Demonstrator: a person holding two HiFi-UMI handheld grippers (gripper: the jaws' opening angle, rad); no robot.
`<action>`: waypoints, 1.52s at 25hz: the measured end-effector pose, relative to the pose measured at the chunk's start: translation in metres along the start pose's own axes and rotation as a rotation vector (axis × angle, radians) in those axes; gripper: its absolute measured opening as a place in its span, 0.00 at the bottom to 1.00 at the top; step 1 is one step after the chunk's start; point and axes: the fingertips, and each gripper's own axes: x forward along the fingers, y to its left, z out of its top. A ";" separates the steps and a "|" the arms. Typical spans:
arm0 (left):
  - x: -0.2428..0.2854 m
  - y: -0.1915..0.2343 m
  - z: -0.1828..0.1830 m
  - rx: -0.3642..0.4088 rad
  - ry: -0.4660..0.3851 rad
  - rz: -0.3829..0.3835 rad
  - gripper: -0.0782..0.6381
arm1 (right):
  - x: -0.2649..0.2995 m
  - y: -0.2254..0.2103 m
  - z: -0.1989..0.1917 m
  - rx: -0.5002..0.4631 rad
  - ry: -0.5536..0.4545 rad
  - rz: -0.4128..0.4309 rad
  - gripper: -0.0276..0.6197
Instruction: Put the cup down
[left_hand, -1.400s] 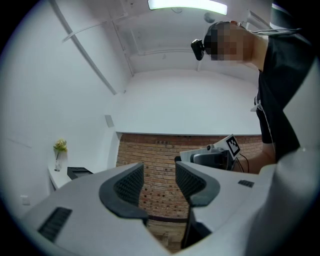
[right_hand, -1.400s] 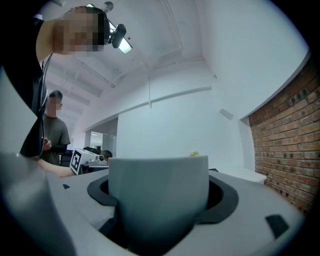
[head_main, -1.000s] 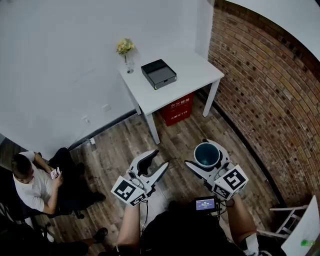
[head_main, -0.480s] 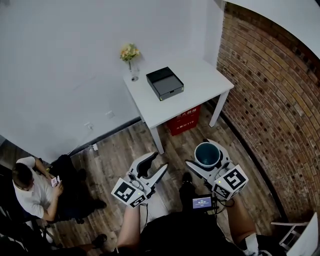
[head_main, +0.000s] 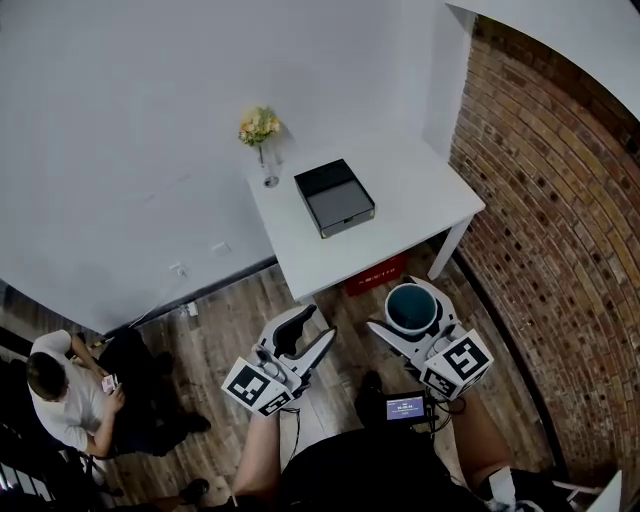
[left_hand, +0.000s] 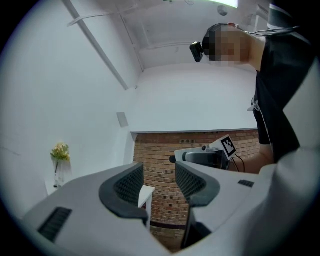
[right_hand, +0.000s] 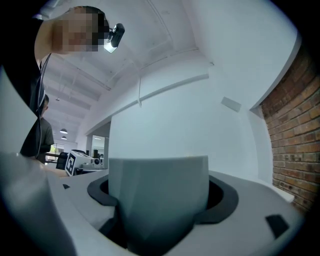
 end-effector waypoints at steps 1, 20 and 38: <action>0.010 0.007 0.001 -0.002 -0.004 -0.001 0.39 | 0.007 -0.010 0.001 -0.001 0.000 0.006 0.69; 0.112 0.099 0.003 -0.005 -0.002 0.035 0.40 | 0.094 -0.121 0.003 0.014 0.011 0.060 0.69; 0.109 0.164 -0.002 -0.038 0.008 -0.075 0.40 | 0.164 -0.116 -0.004 0.016 0.017 -0.024 0.69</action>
